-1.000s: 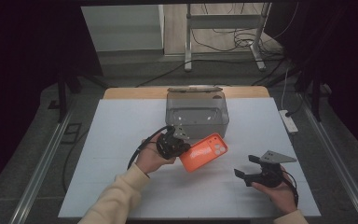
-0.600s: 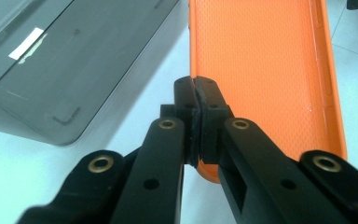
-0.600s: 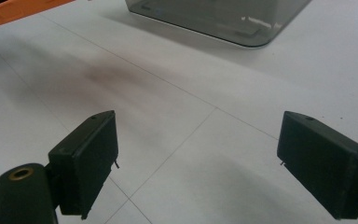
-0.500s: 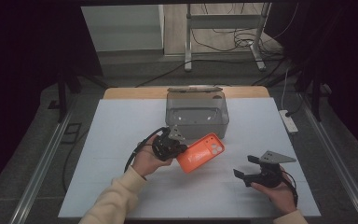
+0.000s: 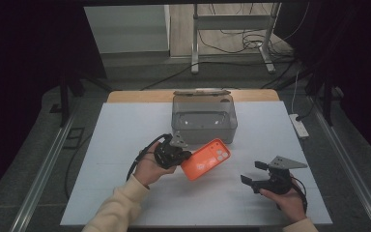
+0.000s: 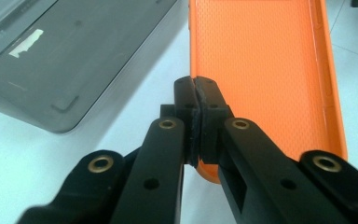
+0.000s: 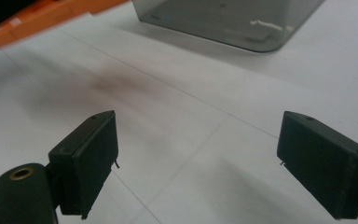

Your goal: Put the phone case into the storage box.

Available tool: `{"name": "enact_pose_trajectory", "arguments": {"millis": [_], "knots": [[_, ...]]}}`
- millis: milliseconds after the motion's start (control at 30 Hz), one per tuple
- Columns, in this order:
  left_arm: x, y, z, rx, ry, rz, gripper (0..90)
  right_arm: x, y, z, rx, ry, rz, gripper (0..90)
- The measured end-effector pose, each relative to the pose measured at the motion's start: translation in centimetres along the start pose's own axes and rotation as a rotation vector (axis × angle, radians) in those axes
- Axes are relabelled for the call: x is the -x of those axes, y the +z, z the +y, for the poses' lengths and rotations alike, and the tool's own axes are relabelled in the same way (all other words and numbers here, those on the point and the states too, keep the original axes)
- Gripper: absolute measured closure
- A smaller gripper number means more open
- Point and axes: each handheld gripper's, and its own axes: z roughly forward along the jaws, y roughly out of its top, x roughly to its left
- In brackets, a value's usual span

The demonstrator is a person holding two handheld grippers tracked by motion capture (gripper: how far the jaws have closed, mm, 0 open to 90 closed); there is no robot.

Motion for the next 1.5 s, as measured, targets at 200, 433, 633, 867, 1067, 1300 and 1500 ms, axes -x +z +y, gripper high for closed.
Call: {"name": "enact_pose_trajectory", "arguments": {"millis": [200,433,633,867,1067,1300,1500], "knots": [[0.0,0.0,0.0,0.012,-0.008,0.006,88.5,-0.4,0.1,0.1,0.008,0.009,0.018,12.5],[0.4,0.1,-0.2,0.011,0.015,0.012,88.5,-0.6,0.1,0.2,0.017,0.017,0.032,12.6],[0.5,0.0,-0.4,0.003,0.033,0.025,88.5,-0.7,-0.1,0.6,0.047,0.049,0.064,12.6],[0.6,-0.1,-0.4,0.006,0.043,0.032,88.5,-1.4,0.1,1.3,0.057,0.039,0.09,12.5],[0.9,-0.1,-0.4,0.006,0.064,0.028,88.5,-2.0,0.6,2.2,0.057,0.038,0.119,12.7],[1.1,0.0,-0.4,0.004,0.076,0.029,88.6,-2.6,1.4,4.0,0.048,0.028,0.151,13.6],[1.2,-0.1,-0.4,0.008,0.083,0.032,88.5,-2.7,2.3,5.4,0.034,0.056,0.16,14.9]]}}
